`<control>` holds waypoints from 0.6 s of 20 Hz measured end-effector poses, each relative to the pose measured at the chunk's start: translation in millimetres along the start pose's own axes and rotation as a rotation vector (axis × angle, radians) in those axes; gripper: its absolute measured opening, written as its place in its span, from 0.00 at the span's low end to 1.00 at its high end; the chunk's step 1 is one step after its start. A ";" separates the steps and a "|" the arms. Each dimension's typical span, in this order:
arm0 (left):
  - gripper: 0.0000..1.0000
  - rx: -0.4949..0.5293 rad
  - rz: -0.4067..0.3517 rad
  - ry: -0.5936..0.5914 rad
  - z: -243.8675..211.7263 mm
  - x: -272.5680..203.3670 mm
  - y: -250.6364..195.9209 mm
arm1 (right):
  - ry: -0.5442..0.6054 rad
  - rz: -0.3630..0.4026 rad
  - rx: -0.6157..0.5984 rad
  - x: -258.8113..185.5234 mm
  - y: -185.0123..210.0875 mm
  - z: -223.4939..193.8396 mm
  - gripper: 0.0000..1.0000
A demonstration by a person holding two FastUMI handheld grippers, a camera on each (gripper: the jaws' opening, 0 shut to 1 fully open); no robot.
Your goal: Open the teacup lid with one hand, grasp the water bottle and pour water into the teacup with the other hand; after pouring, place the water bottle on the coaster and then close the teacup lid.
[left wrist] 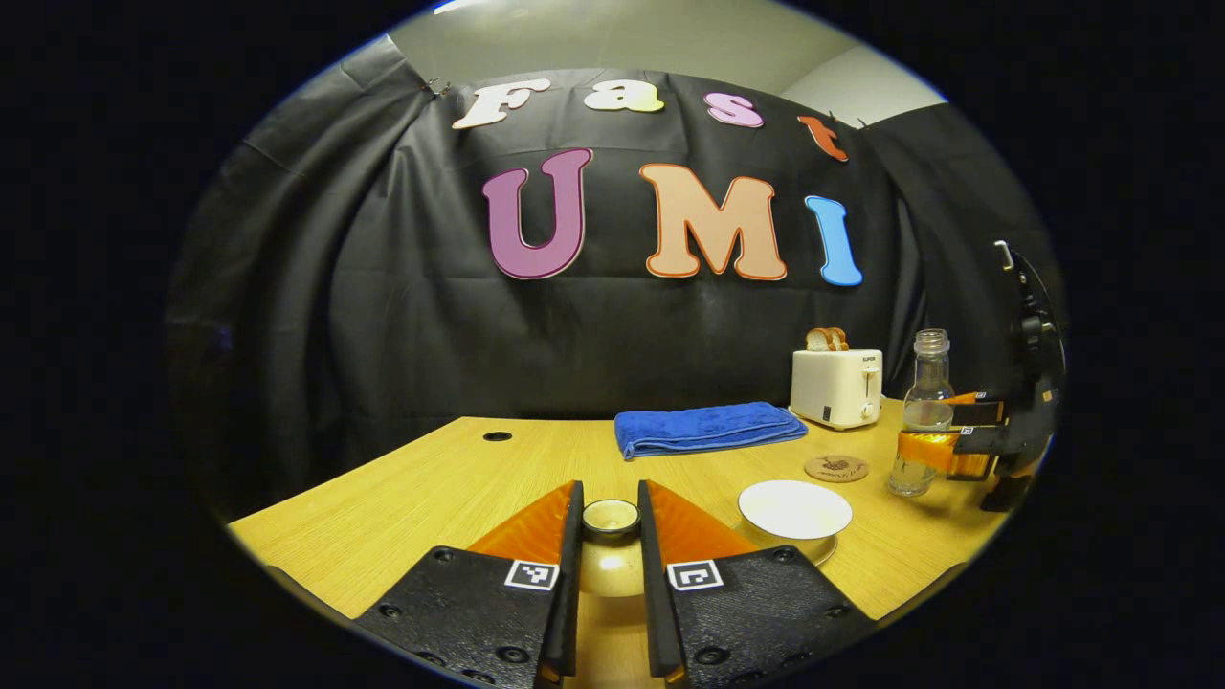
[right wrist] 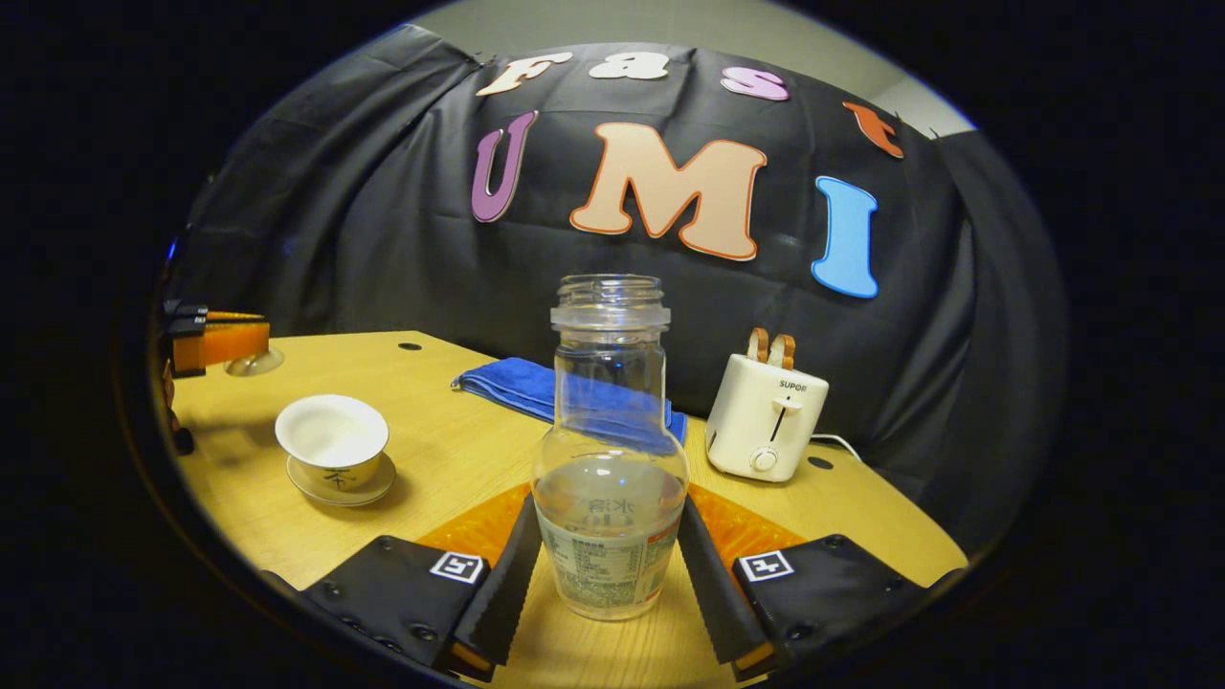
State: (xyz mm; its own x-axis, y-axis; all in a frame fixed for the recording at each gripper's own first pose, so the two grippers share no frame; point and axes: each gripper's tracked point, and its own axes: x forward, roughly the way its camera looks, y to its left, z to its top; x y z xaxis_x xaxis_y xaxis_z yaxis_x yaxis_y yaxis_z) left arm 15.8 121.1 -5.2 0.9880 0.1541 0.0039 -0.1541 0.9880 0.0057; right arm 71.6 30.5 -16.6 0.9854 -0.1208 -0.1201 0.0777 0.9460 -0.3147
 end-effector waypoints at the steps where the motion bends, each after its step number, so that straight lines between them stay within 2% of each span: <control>1: 0.26 0.001 0.001 0.001 0.1 0.9 0.1 | -0.004 -0.006 -0.038 0.8 3.4 0.3 0.81; 5: 0.27 0.000 0.000 0.001 0.0 0.2 1.4 | -0.024 -0.026 -0.228 1.5 17.2 4.5 0.80; 12: 0.26 -0.001 0.000 0.002 0.3 -0.4 1.1 | -0.013 0.002 -0.412 6.3 37.1 5.3 0.81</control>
State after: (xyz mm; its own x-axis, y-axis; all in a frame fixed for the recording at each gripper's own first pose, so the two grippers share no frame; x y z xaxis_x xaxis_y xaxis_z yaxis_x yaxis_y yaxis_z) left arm 15.3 122.1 -4.9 0.9880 0.1545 0.0023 -0.1545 0.9880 0.0048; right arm 81.5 66.5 -24.1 0.9875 -0.1131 -0.1100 0.0113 0.7461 -0.6657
